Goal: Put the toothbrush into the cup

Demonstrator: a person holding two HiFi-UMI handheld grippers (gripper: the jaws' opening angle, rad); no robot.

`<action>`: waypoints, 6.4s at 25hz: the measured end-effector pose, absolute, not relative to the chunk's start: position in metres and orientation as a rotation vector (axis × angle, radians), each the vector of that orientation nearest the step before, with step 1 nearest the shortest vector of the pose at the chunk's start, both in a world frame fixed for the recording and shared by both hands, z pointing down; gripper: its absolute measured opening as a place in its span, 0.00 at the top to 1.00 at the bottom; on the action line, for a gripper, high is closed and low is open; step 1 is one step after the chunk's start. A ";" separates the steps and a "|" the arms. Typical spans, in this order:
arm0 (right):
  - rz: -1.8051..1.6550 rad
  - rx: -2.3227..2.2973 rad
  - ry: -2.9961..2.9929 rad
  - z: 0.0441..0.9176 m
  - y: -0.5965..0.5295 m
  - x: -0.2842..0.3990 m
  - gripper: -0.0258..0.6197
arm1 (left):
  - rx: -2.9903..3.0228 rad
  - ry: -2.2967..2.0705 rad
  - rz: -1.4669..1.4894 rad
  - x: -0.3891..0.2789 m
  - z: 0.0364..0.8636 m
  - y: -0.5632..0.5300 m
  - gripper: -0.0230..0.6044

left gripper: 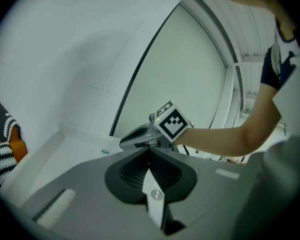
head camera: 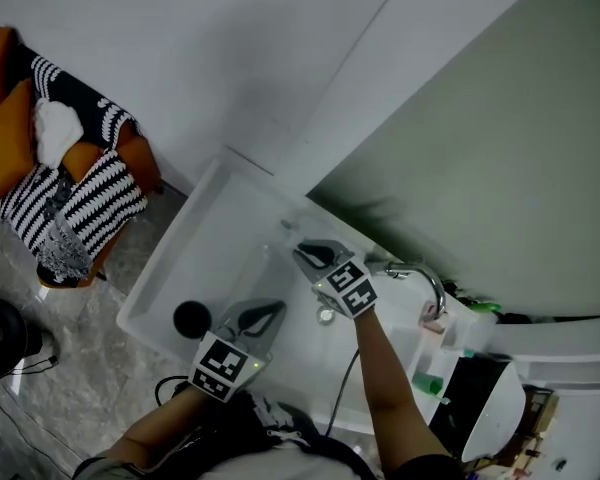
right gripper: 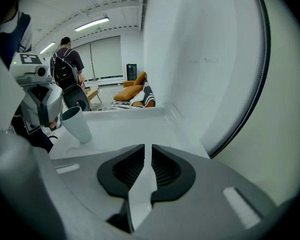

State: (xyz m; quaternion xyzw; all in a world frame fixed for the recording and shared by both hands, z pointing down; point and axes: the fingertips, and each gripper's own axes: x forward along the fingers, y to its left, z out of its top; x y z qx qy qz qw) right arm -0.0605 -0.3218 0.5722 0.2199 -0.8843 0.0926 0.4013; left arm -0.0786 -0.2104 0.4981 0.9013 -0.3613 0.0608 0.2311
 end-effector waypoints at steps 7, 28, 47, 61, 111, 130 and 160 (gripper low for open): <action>0.279 0.548 -2.151 0.604 -0.342 -0.059 0.87 | 2.455 -0.984 0.176 -0.076 0.508 -0.216 0.96; 0.238 0.511 -1.893 0.671 -0.375 -0.053 0.81 | 2.430 -0.992 0.211 -0.076 0.520 -0.221 0.96; 0.254 0.700 -1.919 0.644 -0.379 -0.045 0.91 | 2.463 -1.014 0.212 -0.082 0.507 -0.216 0.96; 0.263 0.840 -2.046 0.592 -0.348 -0.038 0.91 | 2.506 -1.087 0.202 -0.090 0.484 -0.202 0.96; 0.011 1.062 -2.520 0.377 -0.118 -0.043 0.91 | 2.608 -1.146 0.167 -0.087 0.436 -0.087 0.96; -0.010 0.954 -2.939 0.337 -0.067 -0.096 0.91 | 2.491 -1.331 0.105 -0.144 0.434 -0.069 0.96; 0.285 0.799 -3.137 0.352 -0.109 -0.177 0.91 | 2.299 -1.589 0.043 -0.231 0.440 -0.065 0.96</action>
